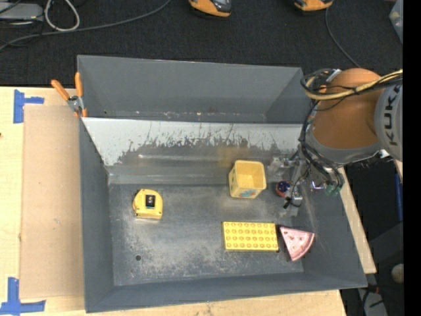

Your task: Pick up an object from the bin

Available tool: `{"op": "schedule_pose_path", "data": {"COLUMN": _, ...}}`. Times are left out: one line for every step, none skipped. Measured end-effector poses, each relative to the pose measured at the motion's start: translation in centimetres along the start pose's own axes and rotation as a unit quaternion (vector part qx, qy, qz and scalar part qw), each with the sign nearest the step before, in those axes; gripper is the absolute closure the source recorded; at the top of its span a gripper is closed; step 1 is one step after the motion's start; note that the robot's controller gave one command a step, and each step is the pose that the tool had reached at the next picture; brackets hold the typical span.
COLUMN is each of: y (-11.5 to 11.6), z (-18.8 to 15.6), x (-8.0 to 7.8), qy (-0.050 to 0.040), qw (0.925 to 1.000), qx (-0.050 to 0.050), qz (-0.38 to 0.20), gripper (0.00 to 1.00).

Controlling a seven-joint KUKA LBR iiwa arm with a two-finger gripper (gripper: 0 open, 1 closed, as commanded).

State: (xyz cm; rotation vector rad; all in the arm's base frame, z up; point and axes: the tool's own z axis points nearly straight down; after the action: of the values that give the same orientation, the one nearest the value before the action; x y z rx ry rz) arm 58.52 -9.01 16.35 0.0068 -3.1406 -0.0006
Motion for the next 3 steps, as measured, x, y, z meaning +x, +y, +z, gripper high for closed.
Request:
{"op": "schedule_pose_path", "data": {"y": 0.0, "z": 0.0, "x": 0.0, "qy": 0.0000, "qw": 1.0000, "qx": 0.000, "qz": 0.000, "gripper": 0.00}}
{"op": "schedule_pose_path", "data": {"y": 0.7, "z": 6.5, "x": -2.0, "qy": -0.0026, "qw": 0.9870, "qx": 0.000, "qz": -0.161, "gripper": 0.00}}
{"op": "schedule_pose_path", "data": {"y": 1.0, "z": 9.4, "x": -1.9, "qy": -0.0038, "qw": 0.9704, "qx": 0.001, "qz": -0.242, "gripper": 0.00}}
